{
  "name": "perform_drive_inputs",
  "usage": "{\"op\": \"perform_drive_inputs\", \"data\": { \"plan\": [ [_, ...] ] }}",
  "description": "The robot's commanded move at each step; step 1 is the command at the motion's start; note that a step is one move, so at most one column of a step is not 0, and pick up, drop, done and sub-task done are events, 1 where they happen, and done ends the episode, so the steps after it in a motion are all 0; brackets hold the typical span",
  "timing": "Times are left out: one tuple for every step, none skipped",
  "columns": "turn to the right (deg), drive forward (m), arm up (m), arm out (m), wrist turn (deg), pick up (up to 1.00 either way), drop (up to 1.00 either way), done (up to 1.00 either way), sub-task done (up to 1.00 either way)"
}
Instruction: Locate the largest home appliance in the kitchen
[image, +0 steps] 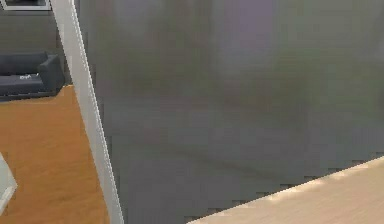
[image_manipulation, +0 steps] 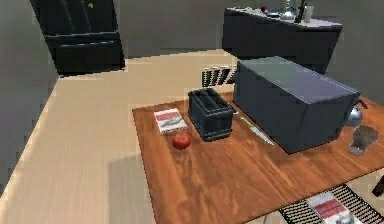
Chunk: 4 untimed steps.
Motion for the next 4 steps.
{"op": "perform_drive_inputs", "data": {
  "plan": [
    [0.0, 0.45, 0.00, 0.00, 0.0, 0.00, 0.00, 0.00, 0.00],
    [45.0, 0.00, 0.00, 0.00, 0.0, 0.00, 0.00, 0.00, 0.00],
    [24.0, 0.00, 0.00, 0.00, 0.0, 0.00, 0.00, 0.00, 0.00],
    [0.0, 1.00, 0.00, 0.00, 0.0, 0.00, 0.00, 0.00, 0.00]
  ]
}}
